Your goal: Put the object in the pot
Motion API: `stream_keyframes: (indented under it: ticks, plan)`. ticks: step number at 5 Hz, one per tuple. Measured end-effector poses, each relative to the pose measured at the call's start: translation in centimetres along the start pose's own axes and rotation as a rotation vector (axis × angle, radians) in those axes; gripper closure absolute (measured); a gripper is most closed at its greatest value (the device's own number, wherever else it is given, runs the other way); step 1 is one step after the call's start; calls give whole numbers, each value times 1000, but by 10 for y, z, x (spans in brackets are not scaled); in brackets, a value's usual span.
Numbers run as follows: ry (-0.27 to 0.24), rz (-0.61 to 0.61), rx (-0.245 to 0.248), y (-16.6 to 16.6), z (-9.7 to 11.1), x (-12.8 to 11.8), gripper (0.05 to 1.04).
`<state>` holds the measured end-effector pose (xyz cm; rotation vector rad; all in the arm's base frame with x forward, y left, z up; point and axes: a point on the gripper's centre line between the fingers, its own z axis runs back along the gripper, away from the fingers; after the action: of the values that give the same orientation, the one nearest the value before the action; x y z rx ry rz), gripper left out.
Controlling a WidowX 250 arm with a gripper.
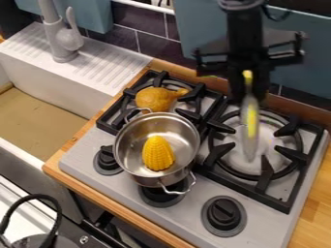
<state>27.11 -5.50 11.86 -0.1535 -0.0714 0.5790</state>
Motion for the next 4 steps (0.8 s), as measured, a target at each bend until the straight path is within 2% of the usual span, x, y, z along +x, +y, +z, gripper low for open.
stream_keyframes:
  ticks: [1, 2, 4]
  plan:
    - [-38, 145, 78, 18, 7, -5, 935]
    - [-65, 267, 70, 32, 8, -14, 935]
    - [-17, 409, 130, 57, -2, -20, 935]
